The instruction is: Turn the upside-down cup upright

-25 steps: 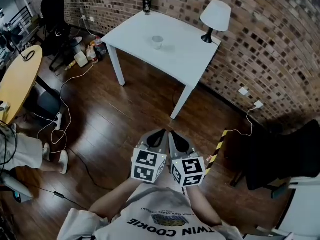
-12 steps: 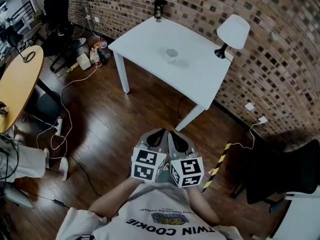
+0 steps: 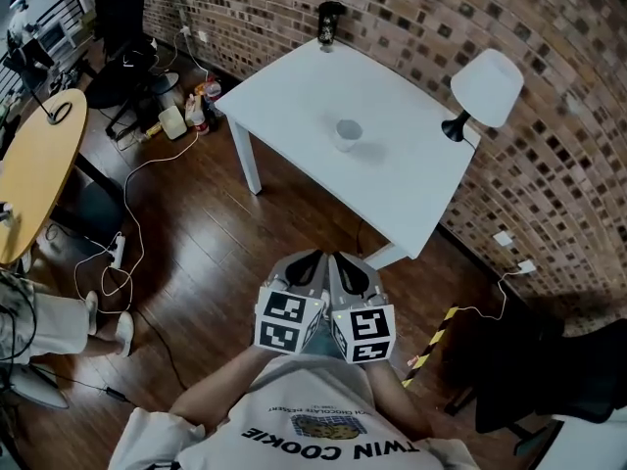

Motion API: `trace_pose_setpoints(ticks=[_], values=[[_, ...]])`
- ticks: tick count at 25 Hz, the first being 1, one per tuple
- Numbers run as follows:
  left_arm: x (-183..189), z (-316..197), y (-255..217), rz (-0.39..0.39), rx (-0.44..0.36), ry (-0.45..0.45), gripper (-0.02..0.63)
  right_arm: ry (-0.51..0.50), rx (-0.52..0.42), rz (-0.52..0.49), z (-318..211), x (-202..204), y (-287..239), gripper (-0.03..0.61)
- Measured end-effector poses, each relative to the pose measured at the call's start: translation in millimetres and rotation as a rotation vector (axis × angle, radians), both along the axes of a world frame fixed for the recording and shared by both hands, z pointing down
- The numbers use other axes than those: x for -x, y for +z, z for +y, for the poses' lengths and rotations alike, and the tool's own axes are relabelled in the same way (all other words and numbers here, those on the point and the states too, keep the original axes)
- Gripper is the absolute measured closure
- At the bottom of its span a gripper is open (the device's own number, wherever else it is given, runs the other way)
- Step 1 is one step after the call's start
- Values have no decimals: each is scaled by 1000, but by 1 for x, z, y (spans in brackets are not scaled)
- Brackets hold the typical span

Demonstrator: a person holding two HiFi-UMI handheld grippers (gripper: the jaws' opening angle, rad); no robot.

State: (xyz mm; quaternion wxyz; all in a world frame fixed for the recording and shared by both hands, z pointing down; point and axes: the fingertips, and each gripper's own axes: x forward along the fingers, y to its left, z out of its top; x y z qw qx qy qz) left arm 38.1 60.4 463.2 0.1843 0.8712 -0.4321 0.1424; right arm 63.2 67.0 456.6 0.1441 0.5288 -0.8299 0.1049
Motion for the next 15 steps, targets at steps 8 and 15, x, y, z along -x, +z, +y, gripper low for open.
trace_pose_setpoints(ticks=[8, 15], values=[[-31, -108, -7, -14, -11, -81, 607, -106, -26, 40, -105, -34, -10, 563], [-35, -170, -1, -72, -32, -140, 607, -166, -15, 94, -178, -44, -5, 514]])
